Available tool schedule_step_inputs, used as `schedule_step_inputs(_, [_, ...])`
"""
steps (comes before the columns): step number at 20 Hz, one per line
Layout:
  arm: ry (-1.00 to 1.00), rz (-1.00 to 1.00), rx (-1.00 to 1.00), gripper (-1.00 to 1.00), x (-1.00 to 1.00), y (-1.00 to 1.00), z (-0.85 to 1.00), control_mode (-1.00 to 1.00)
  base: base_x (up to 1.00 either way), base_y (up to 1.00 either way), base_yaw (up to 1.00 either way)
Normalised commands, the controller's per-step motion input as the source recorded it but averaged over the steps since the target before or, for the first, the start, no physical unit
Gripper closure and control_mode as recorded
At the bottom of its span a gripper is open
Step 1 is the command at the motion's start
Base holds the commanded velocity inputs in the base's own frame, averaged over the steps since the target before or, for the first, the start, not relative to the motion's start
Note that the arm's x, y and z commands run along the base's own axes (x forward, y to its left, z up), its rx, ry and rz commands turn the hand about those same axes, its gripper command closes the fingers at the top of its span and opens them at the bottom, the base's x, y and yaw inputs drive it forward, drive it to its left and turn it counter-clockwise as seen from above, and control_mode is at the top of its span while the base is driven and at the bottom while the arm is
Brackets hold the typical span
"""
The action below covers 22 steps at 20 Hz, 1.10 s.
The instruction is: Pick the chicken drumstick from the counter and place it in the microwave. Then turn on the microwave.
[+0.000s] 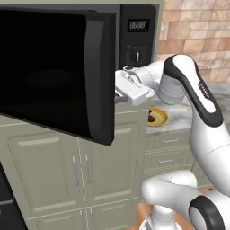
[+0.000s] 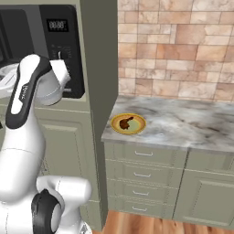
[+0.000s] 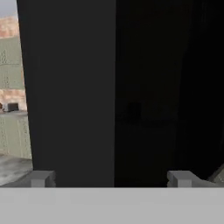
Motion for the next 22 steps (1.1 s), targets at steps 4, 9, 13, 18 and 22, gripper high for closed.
schedule_step_inputs(4, [-0.07,0.07,-0.05,-1.00,0.00,0.59,-0.11,-1.00,0.00,0.00,0.00])
schedule_step_inputs(9, [-0.04,0.05,-0.02,-1.00,0.08,0.41,-0.05,-1.00,0.00,0.00,0.00])
schedule_step_inputs(13, [-0.06,0.05,-0.01,-1.00,0.08,0.36,-0.02,-1.00,0.00,0.00,0.00])
schedule_step_inputs(18, [-0.09,0.09,-0.03,-1.00,-0.06,0.43,-0.01,-1.00,0.00,0.00,0.00])
schedule_step_inputs(22, [-0.08,0.08,-0.03,-1.00,-0.05,0.43,-0.03,-1.00,0.00,0.00,0.00])
